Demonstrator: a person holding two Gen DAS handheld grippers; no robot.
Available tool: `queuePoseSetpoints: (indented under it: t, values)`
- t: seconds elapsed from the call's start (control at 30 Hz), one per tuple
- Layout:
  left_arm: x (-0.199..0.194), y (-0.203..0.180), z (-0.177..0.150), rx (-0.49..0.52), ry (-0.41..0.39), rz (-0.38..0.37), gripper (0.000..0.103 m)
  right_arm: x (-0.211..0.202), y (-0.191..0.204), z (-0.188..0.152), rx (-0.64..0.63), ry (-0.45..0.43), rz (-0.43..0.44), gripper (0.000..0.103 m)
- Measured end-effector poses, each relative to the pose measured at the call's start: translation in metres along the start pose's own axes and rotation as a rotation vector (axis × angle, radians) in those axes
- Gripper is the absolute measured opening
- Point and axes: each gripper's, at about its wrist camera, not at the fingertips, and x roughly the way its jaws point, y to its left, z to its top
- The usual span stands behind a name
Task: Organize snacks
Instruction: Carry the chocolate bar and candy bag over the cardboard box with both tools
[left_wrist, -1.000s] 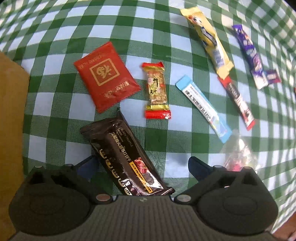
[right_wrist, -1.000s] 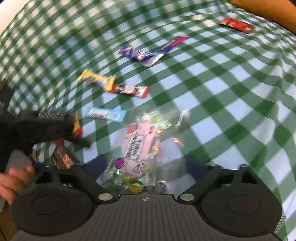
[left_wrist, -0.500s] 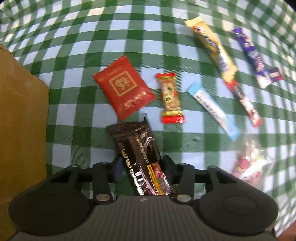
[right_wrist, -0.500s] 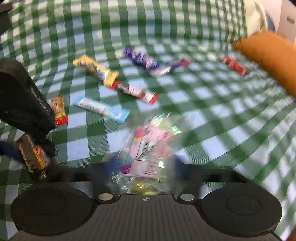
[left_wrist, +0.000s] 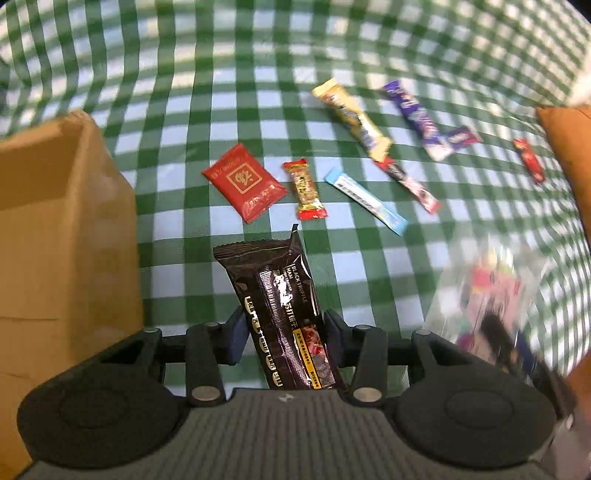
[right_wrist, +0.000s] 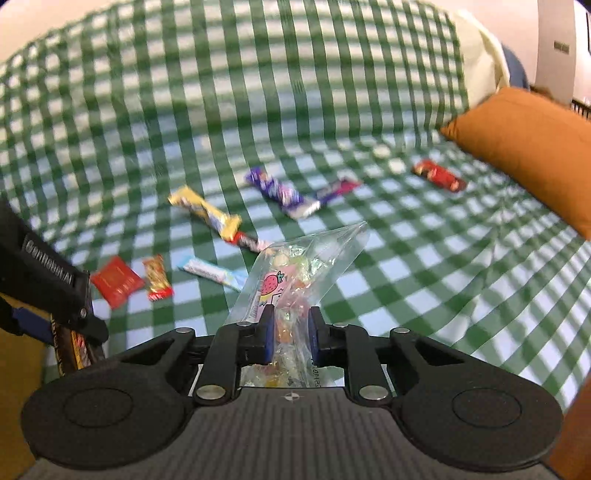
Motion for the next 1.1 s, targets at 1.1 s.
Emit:
queuePoseSetpoints:
  t: [1.1]
  values:
    - [-0.208, 0.237, -0.171, -0.192, -0.210, 0.044, 0.048, -0.253, 0.190, -0.023, -0.327, -0.100, 0.359, 0.020]
